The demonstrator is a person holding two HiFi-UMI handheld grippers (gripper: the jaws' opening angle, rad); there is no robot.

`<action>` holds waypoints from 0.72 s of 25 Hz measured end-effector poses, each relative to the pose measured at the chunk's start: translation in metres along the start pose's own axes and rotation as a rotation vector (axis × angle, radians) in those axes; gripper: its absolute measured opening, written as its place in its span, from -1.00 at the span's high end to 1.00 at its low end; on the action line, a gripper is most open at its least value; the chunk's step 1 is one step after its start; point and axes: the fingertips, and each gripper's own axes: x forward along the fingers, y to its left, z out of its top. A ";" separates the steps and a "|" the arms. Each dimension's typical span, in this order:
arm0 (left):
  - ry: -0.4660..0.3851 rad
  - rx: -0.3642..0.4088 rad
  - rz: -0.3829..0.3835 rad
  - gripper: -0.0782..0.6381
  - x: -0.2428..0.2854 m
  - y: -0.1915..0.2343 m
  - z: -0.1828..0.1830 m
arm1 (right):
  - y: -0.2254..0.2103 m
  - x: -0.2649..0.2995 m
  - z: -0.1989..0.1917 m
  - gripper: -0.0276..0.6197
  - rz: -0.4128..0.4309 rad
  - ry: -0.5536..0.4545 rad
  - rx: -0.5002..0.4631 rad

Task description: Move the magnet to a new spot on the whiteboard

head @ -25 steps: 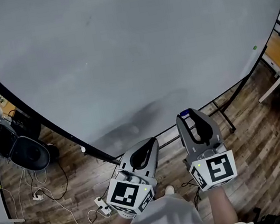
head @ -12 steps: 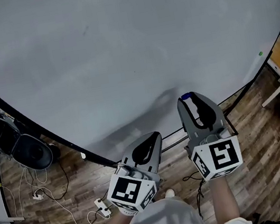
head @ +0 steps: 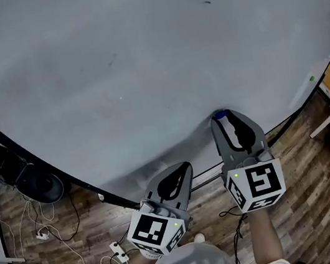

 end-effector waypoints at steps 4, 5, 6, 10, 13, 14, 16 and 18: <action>0.000 -0.009 -0.007 0.76 0.007 0.005 -0.003 | -0.003 0.010 -0.004 0.51 0.003 0.018 -0.015; 0.001 -0.011 -0.009 0.76 0.009 0.004 -0.004 | -0.005 0.010 -0.004 0.51 0.007 0.021 -0.015; 0.003 -0.013 -0.011 0.76 0.010 0.003 -0.005 | -0.006 0.010 -0.005 0.51 0.010 0.022 -0.013; 0.004 -0.016 -0.017 0.76 0.006 0.004 -0.005 | -0.001 0.009 -0.004 0.51 0.002 0.017 -0.016; 0.005 -0.013 -0.022 0.76 0.005 0.004 -0.005 | 0.000 0.011 -0.006 0.51 -0.002 0.014 -0.019; 0.007 -0.013 -0.021 0.76 0.005 0.004 -0.006 | -0.001 0.011 -0.006 0.51 -0.003 0.012 -0.016; 0.009 -0.013 -0.018 0.76 0.003 0.003 -0.007 | -0.001 0.009 -0.006 0.51 -0.008 0.007 -0.013; 0.009 -0.012 -0.015 0.76 -0.001 0.001 -0.007 | 0.000 0.005 -0.004 0.50 -0.018 0.000 -0.019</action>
